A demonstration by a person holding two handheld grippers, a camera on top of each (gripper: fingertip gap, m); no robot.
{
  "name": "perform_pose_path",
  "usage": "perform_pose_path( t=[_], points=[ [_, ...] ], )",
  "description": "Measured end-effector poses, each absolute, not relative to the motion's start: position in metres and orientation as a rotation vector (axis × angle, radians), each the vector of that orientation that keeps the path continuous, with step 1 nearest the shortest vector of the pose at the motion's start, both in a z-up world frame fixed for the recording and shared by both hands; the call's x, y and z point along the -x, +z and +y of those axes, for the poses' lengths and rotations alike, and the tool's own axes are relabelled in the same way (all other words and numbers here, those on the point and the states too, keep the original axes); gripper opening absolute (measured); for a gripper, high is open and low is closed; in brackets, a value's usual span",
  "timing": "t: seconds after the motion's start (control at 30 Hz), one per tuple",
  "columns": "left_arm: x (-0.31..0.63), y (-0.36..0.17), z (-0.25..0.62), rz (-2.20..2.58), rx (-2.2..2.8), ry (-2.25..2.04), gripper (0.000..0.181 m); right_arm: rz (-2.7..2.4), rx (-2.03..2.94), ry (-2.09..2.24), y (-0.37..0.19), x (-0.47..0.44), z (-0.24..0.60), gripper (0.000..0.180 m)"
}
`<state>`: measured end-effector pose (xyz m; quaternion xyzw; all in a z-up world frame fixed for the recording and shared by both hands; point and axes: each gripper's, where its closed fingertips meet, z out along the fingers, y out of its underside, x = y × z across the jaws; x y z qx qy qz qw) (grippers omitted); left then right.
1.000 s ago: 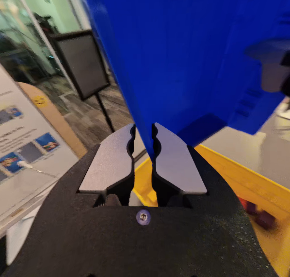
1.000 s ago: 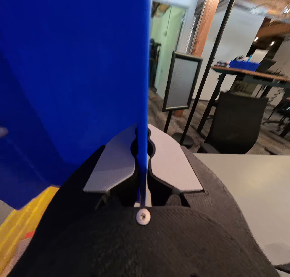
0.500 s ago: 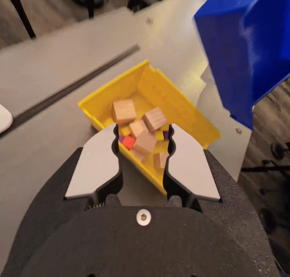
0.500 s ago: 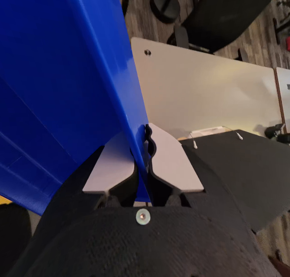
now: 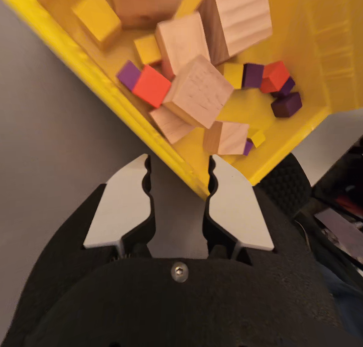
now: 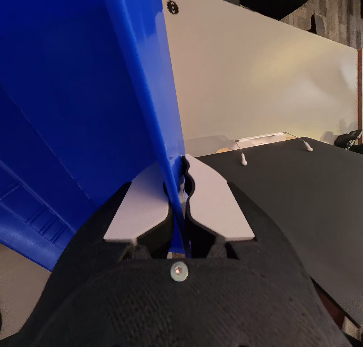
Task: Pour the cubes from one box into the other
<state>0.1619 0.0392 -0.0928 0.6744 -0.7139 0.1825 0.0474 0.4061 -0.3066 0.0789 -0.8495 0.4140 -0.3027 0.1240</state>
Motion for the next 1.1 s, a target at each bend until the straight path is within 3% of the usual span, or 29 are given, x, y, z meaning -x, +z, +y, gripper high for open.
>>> perform_pose_path(
  t=[0.2, 0.37, 0.5, 1.1],
  points=[
    [-0.159, -0.103, 0.028, -2.077, -2.032, 0.395, 0.045, 1.213, 2.536, -0.866, 0.057, -0.405, -0.313, 0.006],
    [-0.151, -0.099, 0.045, -1.911, -2.001, 0.312, 0.022, 1.279, 2.581, -0.751, 0.032, -0.398, -0.315, 0.007],
    [-0.138, -0.099, 0.095, -2.061, -2.007, 0.142, 0.007, 1.306, 2.581, -0.62, 0.008, -0.388, -0.31, 0.006],
    [0.032, -0.096, 0.353, -1.743, -2.455, 0.126, 0.005, 1.328, 2.595, 0.171, -0.066, -0.331, -0.156, 0.005]
  ],
)
